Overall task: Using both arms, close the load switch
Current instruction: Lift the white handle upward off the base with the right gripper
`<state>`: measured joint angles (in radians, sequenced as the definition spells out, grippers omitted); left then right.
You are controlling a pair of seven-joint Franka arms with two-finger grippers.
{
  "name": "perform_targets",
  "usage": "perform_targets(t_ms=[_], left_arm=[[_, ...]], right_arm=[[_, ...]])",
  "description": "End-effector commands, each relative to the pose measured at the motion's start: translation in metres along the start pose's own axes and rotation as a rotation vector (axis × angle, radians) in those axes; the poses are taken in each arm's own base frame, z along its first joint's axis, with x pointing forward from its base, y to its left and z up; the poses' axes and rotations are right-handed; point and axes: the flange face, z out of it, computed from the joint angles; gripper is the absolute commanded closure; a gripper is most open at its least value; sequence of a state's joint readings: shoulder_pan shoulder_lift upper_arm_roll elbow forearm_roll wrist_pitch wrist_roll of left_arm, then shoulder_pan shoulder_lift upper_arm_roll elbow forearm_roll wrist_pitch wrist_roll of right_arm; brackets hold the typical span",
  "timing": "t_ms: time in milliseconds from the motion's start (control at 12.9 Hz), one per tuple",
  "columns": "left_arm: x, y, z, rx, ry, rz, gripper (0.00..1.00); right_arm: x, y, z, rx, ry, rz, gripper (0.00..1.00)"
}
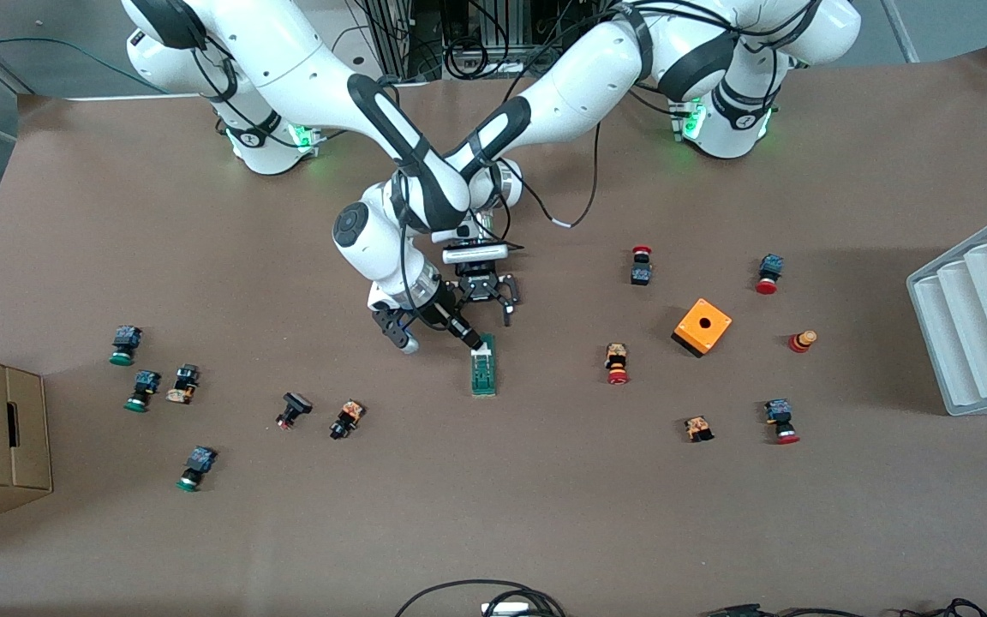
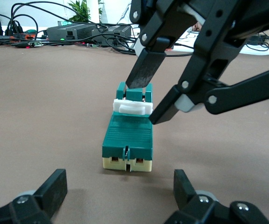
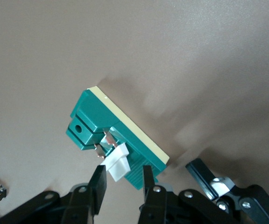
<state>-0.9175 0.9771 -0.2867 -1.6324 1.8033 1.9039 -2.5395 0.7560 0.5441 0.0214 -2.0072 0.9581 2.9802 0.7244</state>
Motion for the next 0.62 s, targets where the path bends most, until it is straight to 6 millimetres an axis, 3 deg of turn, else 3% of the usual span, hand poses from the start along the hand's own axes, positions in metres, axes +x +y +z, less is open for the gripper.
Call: perform_targets(t_ms=[0, 542], left_arm=[[-0.035, 0.0025, 0.0007, -0.026, -0.059, -0.021, 0.0], [-0.0359, 0.0022, 0.0009, -0.027, -0.059, -0.019, 0.0]], right_arm=[[0.0002, -0.0032, 0.0075, 0.029, 0.01, 0.044, 0.61], [0.0006, -0.0038, 0.0087, 0.031, 0.009, 0.053, 0.63]])
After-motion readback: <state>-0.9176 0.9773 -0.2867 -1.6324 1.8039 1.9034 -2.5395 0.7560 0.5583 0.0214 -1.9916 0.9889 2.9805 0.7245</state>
